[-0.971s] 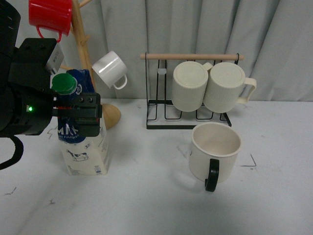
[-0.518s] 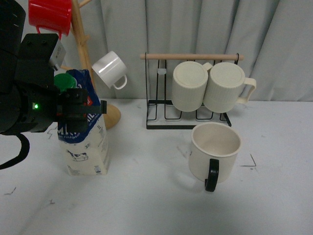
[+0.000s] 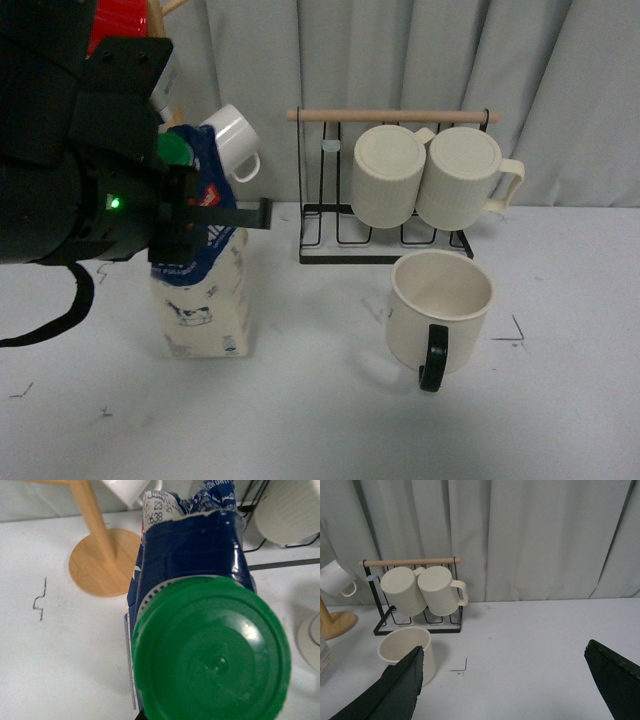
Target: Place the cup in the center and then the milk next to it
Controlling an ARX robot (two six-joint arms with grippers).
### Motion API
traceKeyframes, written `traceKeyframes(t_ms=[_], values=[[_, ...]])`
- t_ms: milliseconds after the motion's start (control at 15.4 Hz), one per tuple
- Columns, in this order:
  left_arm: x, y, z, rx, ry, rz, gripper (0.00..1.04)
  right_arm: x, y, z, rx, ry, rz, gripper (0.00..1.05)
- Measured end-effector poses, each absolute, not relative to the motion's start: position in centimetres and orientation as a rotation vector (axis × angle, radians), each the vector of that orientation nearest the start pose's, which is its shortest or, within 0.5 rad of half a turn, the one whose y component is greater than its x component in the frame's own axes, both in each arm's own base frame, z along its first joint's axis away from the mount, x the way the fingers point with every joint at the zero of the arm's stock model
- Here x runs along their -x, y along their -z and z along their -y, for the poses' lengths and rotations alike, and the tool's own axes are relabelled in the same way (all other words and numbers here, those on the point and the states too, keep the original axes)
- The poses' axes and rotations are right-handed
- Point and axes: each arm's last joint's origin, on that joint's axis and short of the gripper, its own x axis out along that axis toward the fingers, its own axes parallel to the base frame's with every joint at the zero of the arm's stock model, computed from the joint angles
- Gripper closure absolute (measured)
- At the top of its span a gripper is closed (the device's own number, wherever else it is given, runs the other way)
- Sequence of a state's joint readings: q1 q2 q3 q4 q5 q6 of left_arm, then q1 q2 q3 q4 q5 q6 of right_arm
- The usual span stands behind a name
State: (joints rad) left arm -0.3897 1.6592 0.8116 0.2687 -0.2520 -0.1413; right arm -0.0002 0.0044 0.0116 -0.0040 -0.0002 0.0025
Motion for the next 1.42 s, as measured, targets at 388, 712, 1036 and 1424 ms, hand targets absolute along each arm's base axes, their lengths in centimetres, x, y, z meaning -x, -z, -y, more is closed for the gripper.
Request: traceKeyframes(t_ms=[388, 712, 1036, 1424], values=[[-30.4, -18.5, 17.2, -0.089, 0.189, -0.485, 1.02, -9.7, -16.7, 0.0, -0.002, 0.000, 0.004, 0.06], [-30.5, -16.5, 19.8, -0.134, 0.218, -0.528, 1.02, -9.7, -16.7, 0.0, -0.002, 0.000, 0.004, 0.06], [-31.4, -16.0, 20.5, -0.111, 0.187, -0.517, 1.02, -9.7, -16.7, 0.0, -0.002, 0.000, 0.003, 0.06], [-31.4, -15.3, 21.5, -0.105, 0.183, -0.536, 1.02, -9.7, -16.7, 0.0, -0.002, 0.000, 0.004, 0.06]])
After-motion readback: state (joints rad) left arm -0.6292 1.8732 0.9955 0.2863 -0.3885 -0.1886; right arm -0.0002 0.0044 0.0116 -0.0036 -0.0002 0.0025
